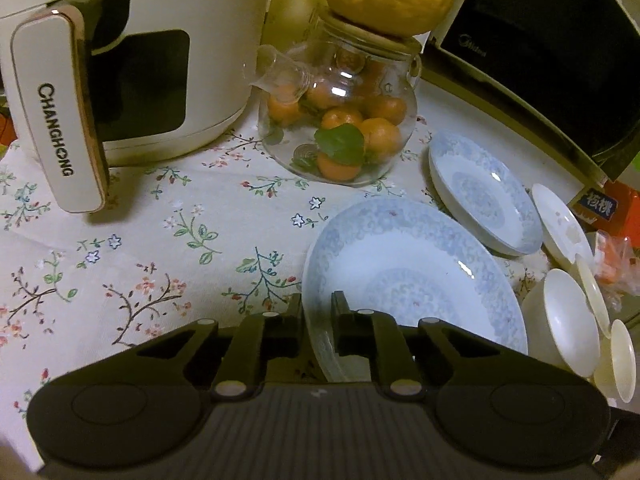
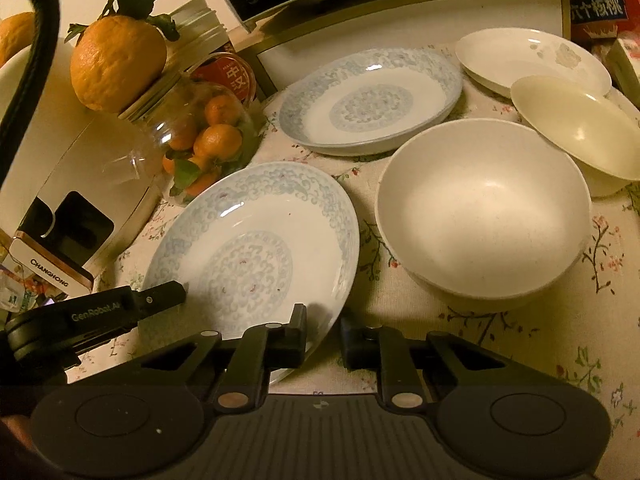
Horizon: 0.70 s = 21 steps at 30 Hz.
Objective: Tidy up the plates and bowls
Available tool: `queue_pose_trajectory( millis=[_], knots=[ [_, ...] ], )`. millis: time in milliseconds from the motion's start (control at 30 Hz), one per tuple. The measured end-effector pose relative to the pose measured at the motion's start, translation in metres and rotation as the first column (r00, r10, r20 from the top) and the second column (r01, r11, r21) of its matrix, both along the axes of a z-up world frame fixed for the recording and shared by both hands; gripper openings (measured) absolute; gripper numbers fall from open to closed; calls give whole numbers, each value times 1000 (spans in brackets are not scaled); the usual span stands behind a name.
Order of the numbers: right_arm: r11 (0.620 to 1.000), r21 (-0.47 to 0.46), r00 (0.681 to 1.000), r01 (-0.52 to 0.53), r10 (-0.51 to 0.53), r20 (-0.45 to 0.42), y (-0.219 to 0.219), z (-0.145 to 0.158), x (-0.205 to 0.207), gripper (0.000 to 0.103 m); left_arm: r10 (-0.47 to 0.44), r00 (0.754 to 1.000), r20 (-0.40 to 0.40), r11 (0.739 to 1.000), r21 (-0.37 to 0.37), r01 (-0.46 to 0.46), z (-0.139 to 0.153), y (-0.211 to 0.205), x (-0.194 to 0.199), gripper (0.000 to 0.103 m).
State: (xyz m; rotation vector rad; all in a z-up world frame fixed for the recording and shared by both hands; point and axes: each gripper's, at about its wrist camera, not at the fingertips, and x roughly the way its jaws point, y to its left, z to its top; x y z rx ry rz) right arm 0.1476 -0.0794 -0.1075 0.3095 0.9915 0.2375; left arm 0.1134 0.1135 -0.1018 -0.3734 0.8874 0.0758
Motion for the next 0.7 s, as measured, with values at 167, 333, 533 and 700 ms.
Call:
queue_pose_trajectory(
  millis=[167, 333, 533, 700],
  knots=[
    [1000, 11, 1000, -11, 11, -25, -3, 5, -6, 16, -12, 1000, -14, 1000, 28, 13, 7, -2, -16, 11],
    [999, 0, 999, -45, 45, -30, -1, 11, -24, 16, -12, 1000, -20, 999, 38, 13, 13, -1, -48, 11],
    [993, -31, 993, -113, 112, -42, 8, 13, -56, 16, 21, 998, -53, 1000, 23, -20, 12, 2, -90, 11],
    [986, -56, 987, -157, 155, -35, 13, 20, -82, 17, 26, 999, -44, 999, 27, -24, 22, 2, -115, 11]
  ],
)
